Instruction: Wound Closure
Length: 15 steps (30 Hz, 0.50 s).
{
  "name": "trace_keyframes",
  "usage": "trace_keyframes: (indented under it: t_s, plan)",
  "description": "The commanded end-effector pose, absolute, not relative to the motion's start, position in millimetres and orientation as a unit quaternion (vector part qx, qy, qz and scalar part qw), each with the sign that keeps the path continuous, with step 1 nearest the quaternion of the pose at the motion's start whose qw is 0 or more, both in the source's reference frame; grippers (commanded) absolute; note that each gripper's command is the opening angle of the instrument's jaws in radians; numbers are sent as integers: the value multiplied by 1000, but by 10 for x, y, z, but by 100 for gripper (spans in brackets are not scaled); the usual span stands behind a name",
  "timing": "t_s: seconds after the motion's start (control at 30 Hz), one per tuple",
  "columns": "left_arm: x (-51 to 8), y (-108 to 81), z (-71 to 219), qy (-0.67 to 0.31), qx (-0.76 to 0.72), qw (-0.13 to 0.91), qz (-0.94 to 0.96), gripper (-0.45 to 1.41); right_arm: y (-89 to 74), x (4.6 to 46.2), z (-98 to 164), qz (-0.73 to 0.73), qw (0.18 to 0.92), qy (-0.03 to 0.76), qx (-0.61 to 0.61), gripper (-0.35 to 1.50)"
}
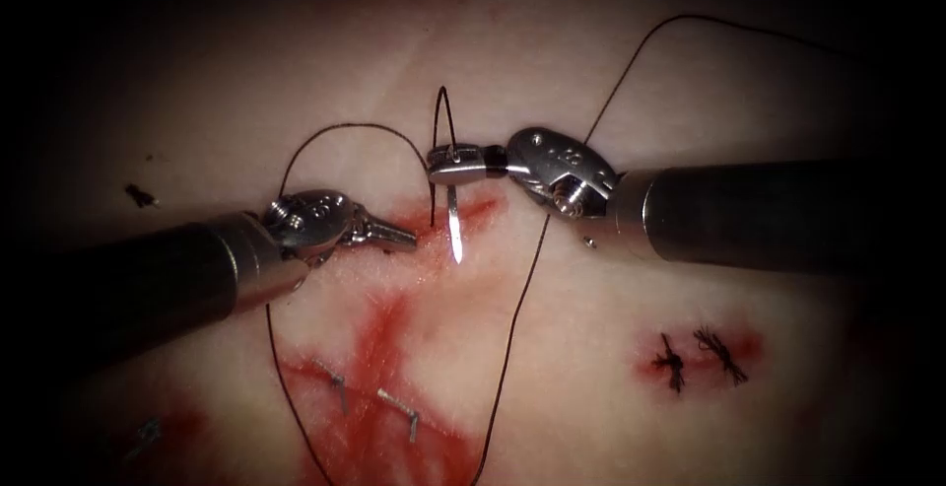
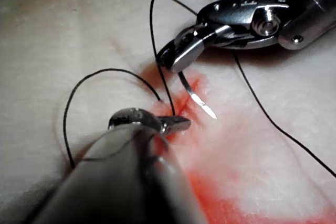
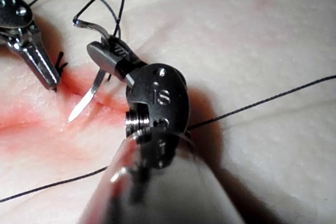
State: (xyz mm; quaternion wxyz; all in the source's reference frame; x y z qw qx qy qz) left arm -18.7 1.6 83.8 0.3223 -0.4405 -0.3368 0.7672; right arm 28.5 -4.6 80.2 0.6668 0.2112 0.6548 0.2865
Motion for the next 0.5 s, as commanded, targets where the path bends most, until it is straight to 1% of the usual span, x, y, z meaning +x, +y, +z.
trace_keyframes:
  t_s: [0.03,0.23,0.5]
  plan:
    - [-192,18,851,-323,-440,330,770,-45,-49,292,808,287,667,655,211,-35]
    - [-190,25,869,-271,-415,331,803,-45,-49,292,808,285,667,656,209,-35]
    - [-198,25,884,-244,-382,336,825,-45,-50,292,808,287,668,655,207,-35]
